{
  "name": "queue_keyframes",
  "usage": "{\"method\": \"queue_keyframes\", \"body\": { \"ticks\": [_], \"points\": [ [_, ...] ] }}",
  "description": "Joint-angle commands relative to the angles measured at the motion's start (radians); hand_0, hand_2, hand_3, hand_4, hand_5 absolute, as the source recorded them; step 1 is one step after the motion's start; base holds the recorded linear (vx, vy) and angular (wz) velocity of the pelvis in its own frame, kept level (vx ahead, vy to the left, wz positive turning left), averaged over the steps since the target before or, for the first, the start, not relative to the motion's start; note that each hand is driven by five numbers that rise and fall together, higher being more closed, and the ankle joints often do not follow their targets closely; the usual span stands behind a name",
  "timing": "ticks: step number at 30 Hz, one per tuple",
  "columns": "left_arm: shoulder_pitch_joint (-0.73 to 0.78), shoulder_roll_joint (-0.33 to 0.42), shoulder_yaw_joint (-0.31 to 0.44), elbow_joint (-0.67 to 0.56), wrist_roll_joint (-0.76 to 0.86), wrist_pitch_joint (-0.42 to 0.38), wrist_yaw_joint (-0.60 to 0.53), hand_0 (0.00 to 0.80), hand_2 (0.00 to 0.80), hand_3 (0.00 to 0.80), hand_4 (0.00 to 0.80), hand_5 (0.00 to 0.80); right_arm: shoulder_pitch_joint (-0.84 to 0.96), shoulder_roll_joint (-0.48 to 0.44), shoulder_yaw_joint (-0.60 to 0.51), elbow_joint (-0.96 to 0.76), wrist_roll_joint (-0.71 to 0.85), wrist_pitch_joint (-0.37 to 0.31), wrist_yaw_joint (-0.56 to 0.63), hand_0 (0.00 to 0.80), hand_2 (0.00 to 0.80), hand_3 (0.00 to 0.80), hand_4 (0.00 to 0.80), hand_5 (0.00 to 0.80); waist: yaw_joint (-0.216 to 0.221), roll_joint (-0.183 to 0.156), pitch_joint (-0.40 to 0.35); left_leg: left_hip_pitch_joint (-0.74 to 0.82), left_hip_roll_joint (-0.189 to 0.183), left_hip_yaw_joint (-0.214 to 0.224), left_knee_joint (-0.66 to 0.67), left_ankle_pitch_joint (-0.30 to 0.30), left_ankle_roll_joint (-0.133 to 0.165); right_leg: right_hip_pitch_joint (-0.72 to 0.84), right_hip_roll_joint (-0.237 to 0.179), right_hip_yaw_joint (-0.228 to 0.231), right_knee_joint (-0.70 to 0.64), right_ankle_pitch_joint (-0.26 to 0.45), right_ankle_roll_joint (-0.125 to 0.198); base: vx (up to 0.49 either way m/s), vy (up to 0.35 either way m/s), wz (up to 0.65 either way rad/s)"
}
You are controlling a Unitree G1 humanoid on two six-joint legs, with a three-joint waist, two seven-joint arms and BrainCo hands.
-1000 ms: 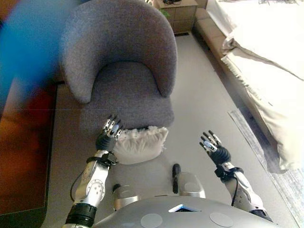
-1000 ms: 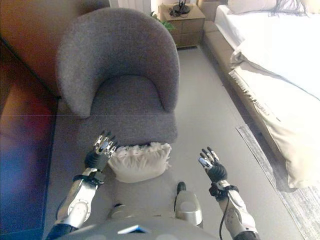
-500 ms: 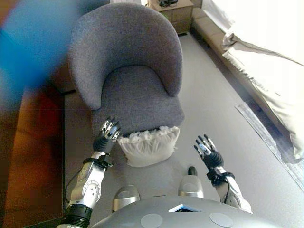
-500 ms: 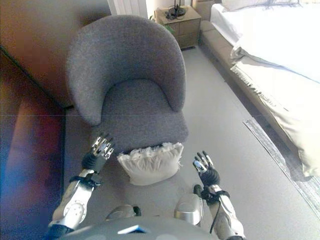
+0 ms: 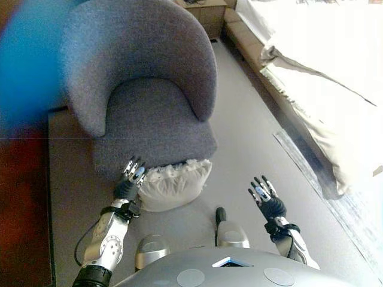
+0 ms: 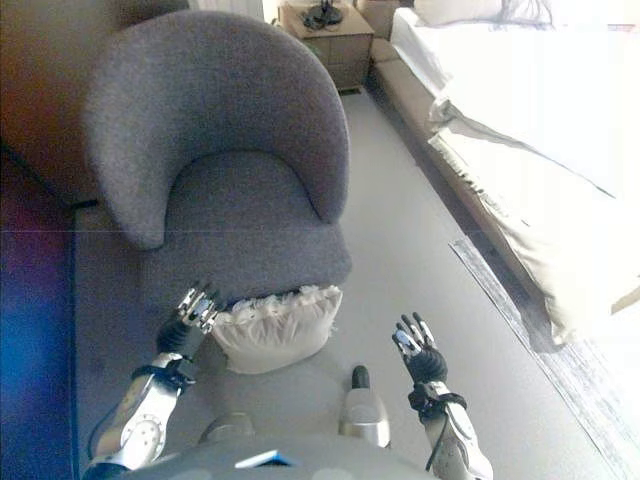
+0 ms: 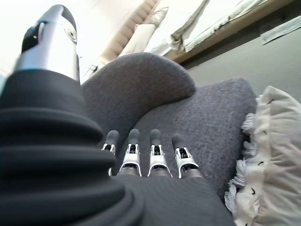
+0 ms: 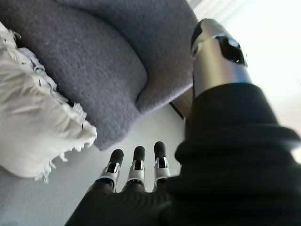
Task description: Pick up the cushion and take it to the sofa
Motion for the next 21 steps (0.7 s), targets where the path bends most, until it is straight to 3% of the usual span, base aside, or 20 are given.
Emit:
{"method": "queue_keyframes", "body": {
  "ticks": [1, 5, 7, 9, 10, 11, 13, 14, 17, 21],
  "points": [
    [-0.012, 0.009, 0.009, -0.080, 0.024, -0.064, 0.008, 0.000, 0.000, 0.000, 0.000, 0.000, -0.057, -0.038, 0.026, -0.086, 0.011, -0.028, 0.001, 0.000, 0.000, 0.000, 0.000, 0.000, 0.002, -0.008, -0.010, 0.055, -0.076, -0.001, -0.006, -0.059, 0.129, -0.089, 0.051, -0.026, 0.047, 0.023, 0.006, 0.272, -0.227, 0.14],
    [-0.029, 0.005, 0.008, -0.090, 0.036, -0.065, 0.028, 0.000, 0.000, 0.000, 0.000, 0.000, -0.092, -0.071, 0.034, -0.091, 0.034, -0.010, -0.014, 0.000, 0.000, 0.000, 0.000, 0.000, 0.004, -0.001, -0.022, 0.072, -0.005, 0.015, 0.022, 0.020, 0.088, -0.060, 0.086, -0.047, 0.070, -0.033, -0.043, 0.206, -0.201, 0.12],
    [-0.025, -0.005, 0.016, -0.099, 0.019, -0.064, 0.043, 0.000, 0.000, 0.000, 0.000, 0.000, -0.094, -0.083, 0.029, -0.083, 0.019, -0.011, 0.001, 0.000, 0.000, 0.000, 0.000, 0.000, 0.007, 0.001, -0.029, 0.065, 0.014, 0.009, 0.060, 0.046, 0.075, -0.049, 0.097, -0.064, 0.080, -0.058, -0.067, 0.139, -0.198, 0.02],
    [-0.014, -0.012, 0.023, -0.098, 0.013, -0.075, 0.047, 0.000, 0.000, 0.000, 0.000, 0.000, -0.090, -0.090, 0.028, -0.086, 0.014, -0.005, 0.012, 0.000, 0.000, 0.000, 0.000, 0.000, 0.008, 0.008, -0.036, 0.046, 0.037, -0.012, 0.135, 0.118, 0.052, -0.037, 0.121, -0.073, 0.084, -0.082, -0.100, 0.111, -0.226, -0.01],
    [-0.009, -0.020, 0.024, -0.101, 0.016, -0.082, 0.051, 0.000, 0.000, 0.000, 0.000, 0.000, -0.083, -0.097, 0.024, -0.092, 0.014, -0.002, 0.019, 0.000, 0.000, 0.000, 0.000, 0.000, 0.014, 0.005, -0.034, -0.008, 0.036, -0.040, 0.239, 0.175, 0.048, -0.020, 0.132, -0.071, 0.082, -0.092, -0.123, 0.092, -0.269, -0.06],
    [-0.006, -0.026, 0.026, -0.102, 0.016, -0.081, 0.049, 0.000, 0.000, 0.000, 0.000, 0.000, -0.079, -0.103, 0.022, -0.092, 0.011, -0.003, 0.023, 0.000, 0.000, 0.000, 0.000, 0.000, 0.020, -0.003, -0.029, -0.060, 0.017, -0.050, 0.343, 0.178, 0.061, -0.009, 0.134, -0.068, 0.083, -0.100, -0.138, 0.082, -0.276, -0.02],
    [-0.003, -0.033, 0.026, -0.103, 0.008, -0.066, 0.038, 0.000, 0.000, 0.000, 0.000, 0.000, -0.073, -0.108, 0.015, -0.085, -0.001, -0.012, 0.019, 0.000, 0.000, 0.000, 0.000, 0.000, 0.034, -0.005, -0.006, -0.181, 0.017, -0.033, 0.485, 0.219, 0.068, 0.017, 0.145, -0.073, 0.095, -0.114, -0.165, 0.072, -0.227, -0.03],
    [-0.001, -0.036, 0.026, -0.104, 0.005, -0.060, 0.030, 0.000, 0.000, 0.000, 0.000, 0.000, -0.073, -0.113, 0.010, -0.081, 0.006, -0.015, 0.024, 0.000, 0.000, 0.000, 0.000, 0.000, 0.043, -0.001, 0.008, -0.220, 0.021, -0.025, 0.491, 0.230, 0.070, 0.033, 0.149, -0.078, 0.100, -0.122, -0.169, 0.098, -0.161, 0.01],
    [0.014, -0.037, 0.019, -0.093, 0.001, -0.082, 0.017, 0.000, 0.000, 0.000, 0.000, 0.000, -0.079, -0.116, 0.017, -0.081, 0.010, -0.028, 0.041, 0.000, 0.000, 0.000, 0.000, 0.000, 0.064, 0.031, 0.041, -0.193, 0.069, 0.000, 0.256, 0.303, 0.046, 0.073, 0.168, -0.092, 0.111, -0.154, -0.160, 0.146, -0.034, 0.21],
    [0.009, -0.037, 0.011, -0.086, -0.002, -0.087, 0.013, 0.000, 0.000, 0.000, 0.000, 0.000, -0.075, -0.133, 0.027, -0.106, 0.036, -0.030, 0.033, 0.000, 0.000, 0.000, 0.000, 0.000, 0.092, 0.074, 0.046, -0.168, 0.120, -0.068, -0.080, 0.417, -0.004, 0.117, 0.179, -0.089, 0.095, -0.182, -0.142, 0.188, 0.094, 0.11]
  ]
}}
